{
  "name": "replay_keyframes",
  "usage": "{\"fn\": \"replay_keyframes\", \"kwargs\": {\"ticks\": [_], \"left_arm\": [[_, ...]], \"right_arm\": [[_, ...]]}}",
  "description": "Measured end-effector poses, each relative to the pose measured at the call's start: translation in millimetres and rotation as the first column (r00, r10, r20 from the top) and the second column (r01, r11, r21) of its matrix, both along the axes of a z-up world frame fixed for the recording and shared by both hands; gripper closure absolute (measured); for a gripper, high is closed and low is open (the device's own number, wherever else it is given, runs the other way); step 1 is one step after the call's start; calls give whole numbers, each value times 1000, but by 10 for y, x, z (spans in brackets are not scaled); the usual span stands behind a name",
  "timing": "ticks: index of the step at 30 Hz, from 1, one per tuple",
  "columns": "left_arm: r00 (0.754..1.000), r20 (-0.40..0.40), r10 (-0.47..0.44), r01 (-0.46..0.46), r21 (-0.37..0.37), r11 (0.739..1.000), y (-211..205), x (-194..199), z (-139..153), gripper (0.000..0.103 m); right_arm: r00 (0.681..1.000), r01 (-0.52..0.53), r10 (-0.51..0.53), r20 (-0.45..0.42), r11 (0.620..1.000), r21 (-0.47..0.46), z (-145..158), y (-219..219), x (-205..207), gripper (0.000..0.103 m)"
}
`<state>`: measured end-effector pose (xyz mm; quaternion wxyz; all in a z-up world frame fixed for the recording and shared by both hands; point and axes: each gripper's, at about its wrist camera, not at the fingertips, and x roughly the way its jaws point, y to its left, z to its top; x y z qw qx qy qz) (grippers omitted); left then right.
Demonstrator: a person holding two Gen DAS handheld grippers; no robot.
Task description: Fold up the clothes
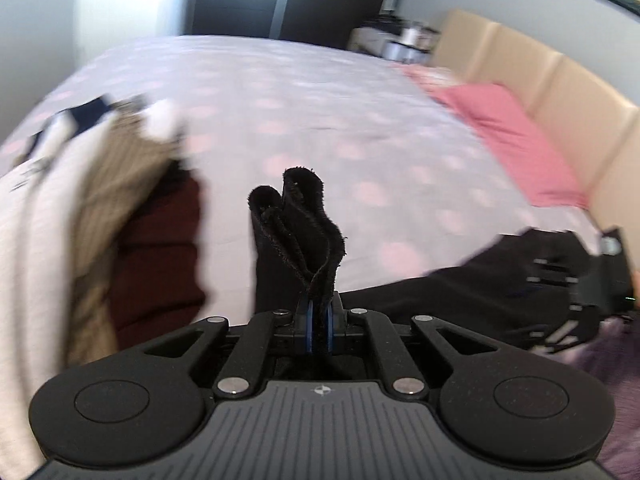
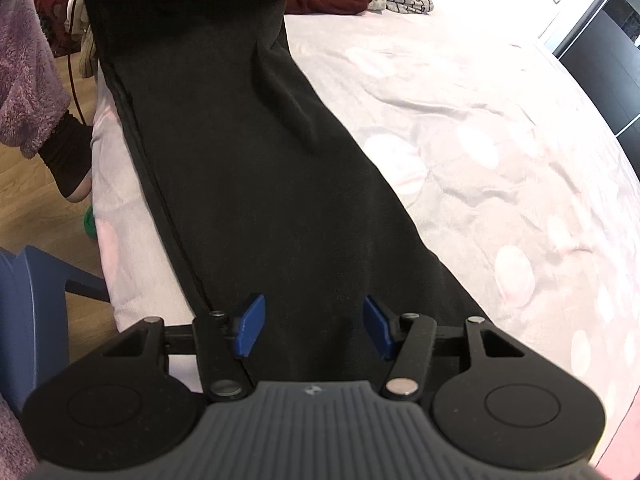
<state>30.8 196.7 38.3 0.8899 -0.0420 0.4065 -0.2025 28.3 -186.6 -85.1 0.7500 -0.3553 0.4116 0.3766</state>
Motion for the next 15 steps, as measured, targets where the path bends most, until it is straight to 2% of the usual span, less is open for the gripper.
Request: {"fn": "replay_keyframes", "kwargs": {"ticks": [5,11,15], "left_arm": [[990,-15,-141,140,-86,986,-581,-38,31,99],[956,-22,-291,283,-176,943,-1273,131,-24,99],[937,-33,-348,334,-201,921,-1696,267,-105,99]], "right_arm": [[1000,2,-2,18,1000,4,51,13,-7,45],[999,28,-28,31,1000,15,98,-60,-17,45],[995,93,-94,30,995,29,138,-232,15,45]]}}
